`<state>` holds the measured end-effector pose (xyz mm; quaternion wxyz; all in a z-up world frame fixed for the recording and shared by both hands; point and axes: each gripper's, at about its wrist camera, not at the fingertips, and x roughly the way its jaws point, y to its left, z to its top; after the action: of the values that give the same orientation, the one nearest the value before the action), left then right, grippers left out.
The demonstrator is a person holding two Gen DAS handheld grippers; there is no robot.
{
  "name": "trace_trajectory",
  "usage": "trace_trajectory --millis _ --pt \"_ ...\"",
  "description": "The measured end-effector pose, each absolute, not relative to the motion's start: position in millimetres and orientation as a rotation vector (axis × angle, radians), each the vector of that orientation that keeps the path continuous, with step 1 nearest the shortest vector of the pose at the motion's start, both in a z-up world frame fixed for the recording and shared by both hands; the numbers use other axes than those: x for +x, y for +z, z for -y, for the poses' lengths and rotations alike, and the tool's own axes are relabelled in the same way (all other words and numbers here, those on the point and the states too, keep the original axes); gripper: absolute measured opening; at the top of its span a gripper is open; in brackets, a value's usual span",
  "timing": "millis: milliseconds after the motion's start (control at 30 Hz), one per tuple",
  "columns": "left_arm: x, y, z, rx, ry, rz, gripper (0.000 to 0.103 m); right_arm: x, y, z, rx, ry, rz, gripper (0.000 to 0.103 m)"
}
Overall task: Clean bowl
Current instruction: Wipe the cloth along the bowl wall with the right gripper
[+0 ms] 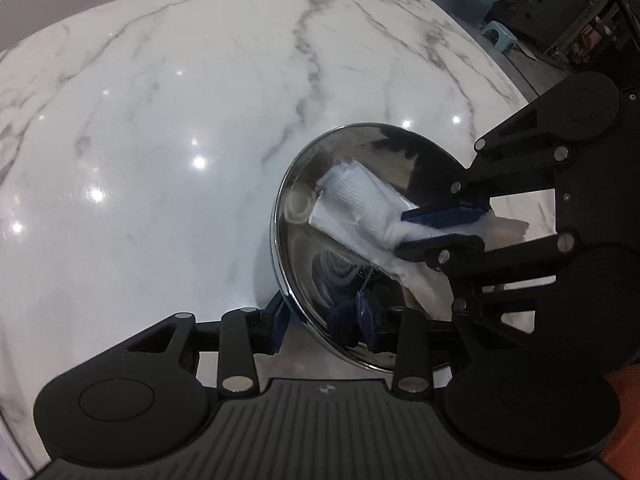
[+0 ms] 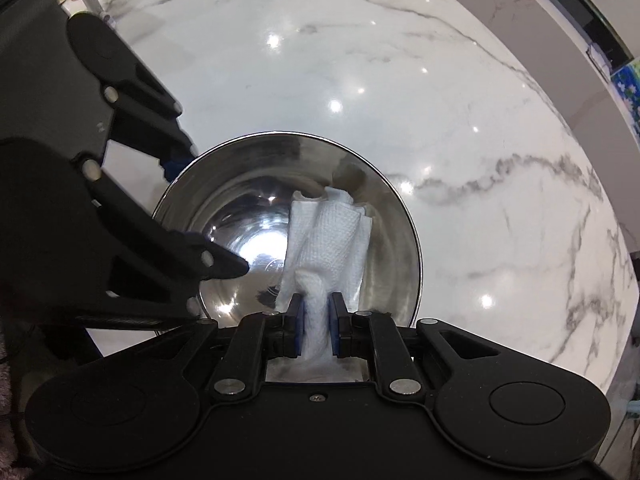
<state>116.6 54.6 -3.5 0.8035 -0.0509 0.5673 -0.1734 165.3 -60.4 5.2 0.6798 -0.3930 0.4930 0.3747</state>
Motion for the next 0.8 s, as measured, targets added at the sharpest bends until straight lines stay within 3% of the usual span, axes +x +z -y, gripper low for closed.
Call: trace_trajectory --millis 233,500,800 --pt "118 4 -60 -0.081 -0.306 -1.144 0.014 177 2 69 -0.822 0.838 -1.151 0.011" --pt "121 7 -60 -0.052 -0.258 -1.1 0.013 194 -2 81 -0.54 0.928 -1.303 0.011" --pt "122 7 -61 -0.043 -0.246 -1.089 0.013 197 -13 76 -0.72 0.914 -1.224 0.011"
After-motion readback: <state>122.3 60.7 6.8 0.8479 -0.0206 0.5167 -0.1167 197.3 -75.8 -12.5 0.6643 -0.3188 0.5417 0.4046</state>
